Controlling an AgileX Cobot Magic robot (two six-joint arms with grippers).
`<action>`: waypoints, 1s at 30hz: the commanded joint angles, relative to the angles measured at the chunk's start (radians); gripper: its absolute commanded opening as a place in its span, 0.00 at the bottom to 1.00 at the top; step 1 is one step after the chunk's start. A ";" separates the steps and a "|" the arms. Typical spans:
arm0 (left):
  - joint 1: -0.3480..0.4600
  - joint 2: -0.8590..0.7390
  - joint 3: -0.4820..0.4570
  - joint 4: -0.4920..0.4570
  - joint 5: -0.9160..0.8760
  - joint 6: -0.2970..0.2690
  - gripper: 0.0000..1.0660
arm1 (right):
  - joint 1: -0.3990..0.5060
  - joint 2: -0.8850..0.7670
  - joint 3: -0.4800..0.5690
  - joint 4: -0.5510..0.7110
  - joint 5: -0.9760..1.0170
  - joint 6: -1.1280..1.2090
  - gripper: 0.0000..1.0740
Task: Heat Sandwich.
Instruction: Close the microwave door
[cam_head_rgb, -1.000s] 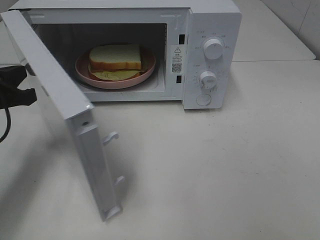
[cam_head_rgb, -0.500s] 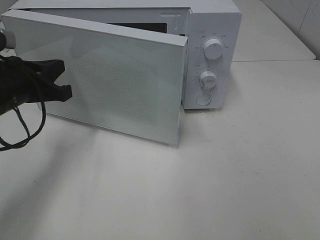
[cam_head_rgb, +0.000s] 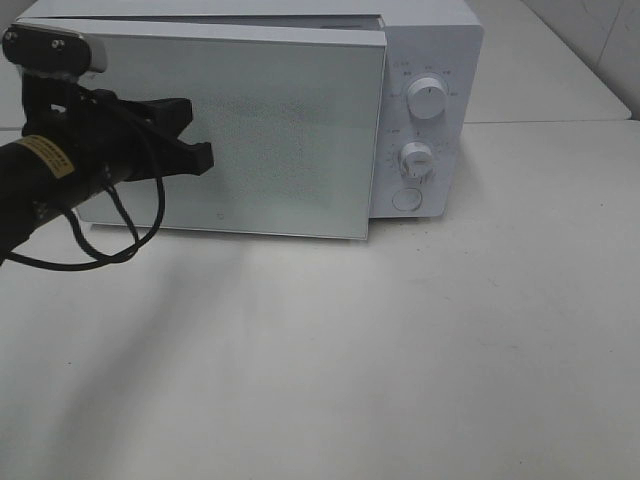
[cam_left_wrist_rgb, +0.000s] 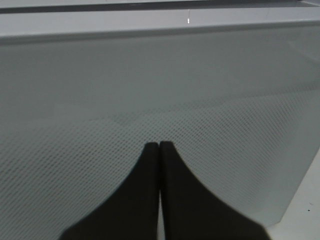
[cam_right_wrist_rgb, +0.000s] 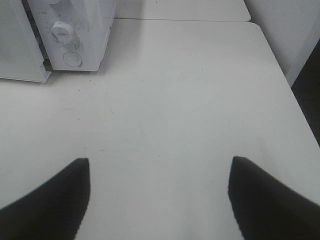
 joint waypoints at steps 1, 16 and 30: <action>-0.023 0.015 -0.037 -0.015 0.003 -0.005 0.00 | -0.007 -0.029 -0.001 0.003 -0.004 0.004 0.69; -0.137 0.135 -0.237 -0.065 0.059 -0.005 0.00 | -0.007 -0.029 -0.001 0.003 -0.004 0.004 0.69; -0.145 0.227 -0.407 -0.137 0.135 -0.005 0.00 | -0.007 -0.029 -0.001 0.003 -0.004 0.004 0.69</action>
